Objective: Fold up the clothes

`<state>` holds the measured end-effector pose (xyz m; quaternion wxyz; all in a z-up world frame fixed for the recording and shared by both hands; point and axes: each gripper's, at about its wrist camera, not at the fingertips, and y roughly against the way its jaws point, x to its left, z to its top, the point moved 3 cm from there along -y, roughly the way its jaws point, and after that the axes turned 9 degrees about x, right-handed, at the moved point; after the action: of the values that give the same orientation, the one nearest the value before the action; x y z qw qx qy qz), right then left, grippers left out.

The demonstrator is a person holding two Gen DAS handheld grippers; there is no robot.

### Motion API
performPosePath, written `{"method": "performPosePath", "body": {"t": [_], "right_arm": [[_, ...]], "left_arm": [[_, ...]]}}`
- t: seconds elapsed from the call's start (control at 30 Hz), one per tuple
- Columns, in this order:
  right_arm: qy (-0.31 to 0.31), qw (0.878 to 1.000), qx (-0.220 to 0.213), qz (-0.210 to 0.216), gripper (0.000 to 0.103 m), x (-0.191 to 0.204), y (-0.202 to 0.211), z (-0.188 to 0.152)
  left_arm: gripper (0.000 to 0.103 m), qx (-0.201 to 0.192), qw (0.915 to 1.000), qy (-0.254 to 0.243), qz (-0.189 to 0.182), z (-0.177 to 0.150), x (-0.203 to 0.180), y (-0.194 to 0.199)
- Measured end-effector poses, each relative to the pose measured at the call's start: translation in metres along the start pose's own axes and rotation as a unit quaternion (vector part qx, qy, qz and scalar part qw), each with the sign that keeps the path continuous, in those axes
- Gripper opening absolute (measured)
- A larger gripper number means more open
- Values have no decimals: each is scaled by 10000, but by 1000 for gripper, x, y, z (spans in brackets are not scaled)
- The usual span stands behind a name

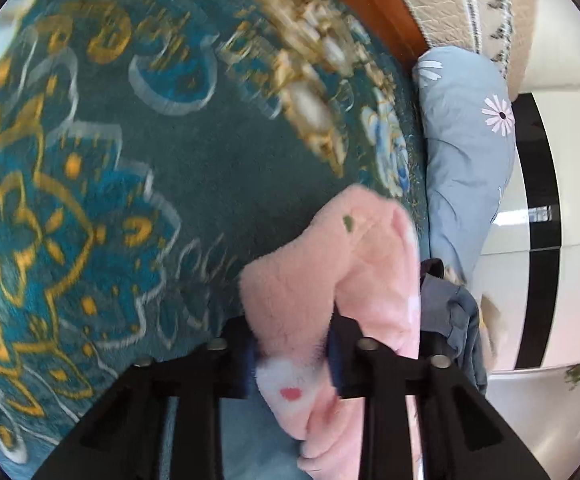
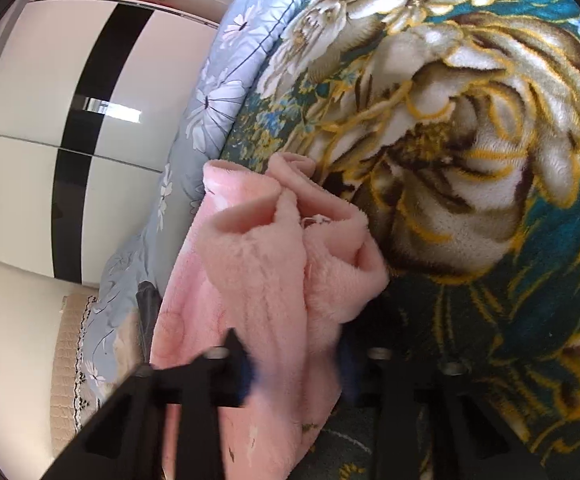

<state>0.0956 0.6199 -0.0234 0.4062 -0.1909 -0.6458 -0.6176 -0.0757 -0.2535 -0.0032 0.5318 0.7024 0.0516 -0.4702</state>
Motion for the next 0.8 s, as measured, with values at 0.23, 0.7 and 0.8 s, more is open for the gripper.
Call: {"method": "performPosePath", "body": {"t": [0.23, 0.7, 0.8], "right_arm": [[1543, 9779, -710, 1221, 10, 61, 94, -2], [439, 9978, 188, 453, 14, -75, 72, -31], [295, 9976, 193, 595, 14, -79, 70, -30]], "left_arm": [[24, -734, 9742, -1942, -883, -2, -73, 120], [28, 67, 9953, -949, 197, -18, 75, 69], [32, 33, 9939, -1043, 364, -23, 69, 74]]}}
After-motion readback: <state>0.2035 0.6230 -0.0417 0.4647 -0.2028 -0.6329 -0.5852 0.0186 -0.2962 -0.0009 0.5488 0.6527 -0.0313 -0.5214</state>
